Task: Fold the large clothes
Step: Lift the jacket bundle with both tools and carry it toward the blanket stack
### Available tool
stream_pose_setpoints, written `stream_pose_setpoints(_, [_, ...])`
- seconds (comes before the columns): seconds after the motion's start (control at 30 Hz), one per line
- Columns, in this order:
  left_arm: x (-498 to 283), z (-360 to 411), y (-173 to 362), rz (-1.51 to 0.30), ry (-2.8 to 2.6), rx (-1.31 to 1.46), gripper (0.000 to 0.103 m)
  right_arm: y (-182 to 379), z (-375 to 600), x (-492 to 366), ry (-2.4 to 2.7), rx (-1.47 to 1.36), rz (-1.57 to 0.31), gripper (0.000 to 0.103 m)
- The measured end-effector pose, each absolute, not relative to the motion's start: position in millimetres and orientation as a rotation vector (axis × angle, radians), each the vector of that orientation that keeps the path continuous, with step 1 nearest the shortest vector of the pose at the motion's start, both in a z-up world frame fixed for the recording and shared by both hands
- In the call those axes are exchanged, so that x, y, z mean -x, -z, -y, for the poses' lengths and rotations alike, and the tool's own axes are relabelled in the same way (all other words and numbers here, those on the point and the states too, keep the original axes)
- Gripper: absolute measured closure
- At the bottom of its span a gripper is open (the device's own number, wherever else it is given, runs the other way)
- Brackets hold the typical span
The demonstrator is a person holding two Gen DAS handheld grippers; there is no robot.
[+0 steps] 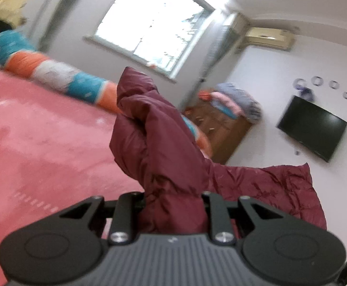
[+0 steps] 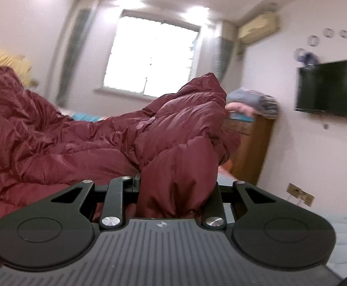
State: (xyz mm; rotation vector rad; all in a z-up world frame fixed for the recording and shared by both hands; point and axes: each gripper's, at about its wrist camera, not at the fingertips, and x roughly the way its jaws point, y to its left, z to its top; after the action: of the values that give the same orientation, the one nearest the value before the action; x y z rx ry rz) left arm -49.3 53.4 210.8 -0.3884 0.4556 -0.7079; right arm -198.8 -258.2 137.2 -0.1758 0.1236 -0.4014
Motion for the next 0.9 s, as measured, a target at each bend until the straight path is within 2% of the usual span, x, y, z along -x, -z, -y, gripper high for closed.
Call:
stream_pose_setpoints(0.27, [32,67,-263,-0.418,0.912,0.360,0.082,-187,361,237,0.579,0.052,-0.004,0.071])
stream_pose_setpoints(0.47, [26,177,-271,-0.449,1.035,0.313,0.082,-199,447,252,0.719,-0.008,0.032,0.071])
stream_pose_setpoints(0.67, [22,270,-256,-0.517,1.126,0.280,0.082,-206,519,268,0.850,-0.062,0.036,0.070])
stream_pose_setpoints(0.9, [11,357,-210,-0.649,1.139,0.233,0.081,-188,580,268,0.931,-0.172,-0.019,0.070])
